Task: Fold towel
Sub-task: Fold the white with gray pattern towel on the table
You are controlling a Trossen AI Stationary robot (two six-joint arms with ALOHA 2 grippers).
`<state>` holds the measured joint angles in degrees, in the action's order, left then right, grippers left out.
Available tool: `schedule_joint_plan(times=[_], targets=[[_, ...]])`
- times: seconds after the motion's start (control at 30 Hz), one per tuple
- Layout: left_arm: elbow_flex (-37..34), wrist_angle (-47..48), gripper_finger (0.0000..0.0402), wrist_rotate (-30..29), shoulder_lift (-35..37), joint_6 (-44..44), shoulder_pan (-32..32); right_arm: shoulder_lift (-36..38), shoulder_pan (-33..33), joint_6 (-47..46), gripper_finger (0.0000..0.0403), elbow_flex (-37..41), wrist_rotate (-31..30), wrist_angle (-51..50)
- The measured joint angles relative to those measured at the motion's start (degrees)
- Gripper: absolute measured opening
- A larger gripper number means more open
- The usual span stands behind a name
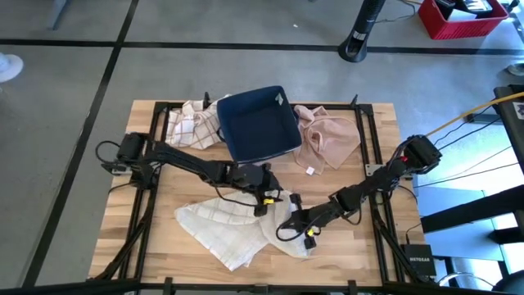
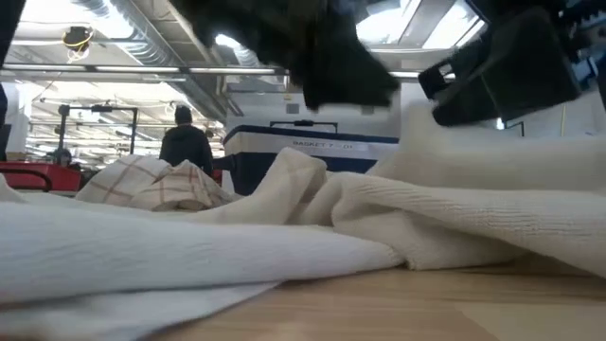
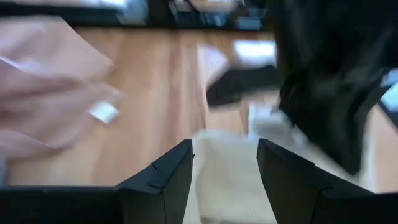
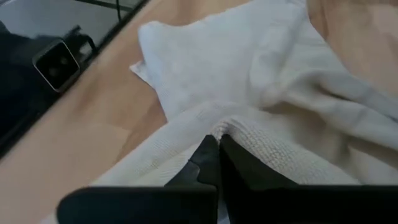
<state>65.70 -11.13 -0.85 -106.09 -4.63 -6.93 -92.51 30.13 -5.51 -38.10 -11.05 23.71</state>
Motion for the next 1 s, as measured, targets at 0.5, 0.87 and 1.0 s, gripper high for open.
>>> schedule_joint_plan(times=[0.5, 0.87, 1.0], targets=[[1.2, -0.6, 0.0171, 3.2, -3.6, 4.8, 3.0, 0.1, 1.4, -1.3, 0.0005, -0.2, -0.4, -1.2], [2.3, -3.4, 0.0168, 5.5, -8.9, 4.7, 2.4, 0.1, 1.4, -1.7, 0.0007, -0.2, -0.4, -1.2], [2.7, -6.2, 0.0134, 5.3, -9.1, 5.0, 2.4, 0.1, 1.4, -1.5, 0.0008, -0.2, -0.4, -1.2]])
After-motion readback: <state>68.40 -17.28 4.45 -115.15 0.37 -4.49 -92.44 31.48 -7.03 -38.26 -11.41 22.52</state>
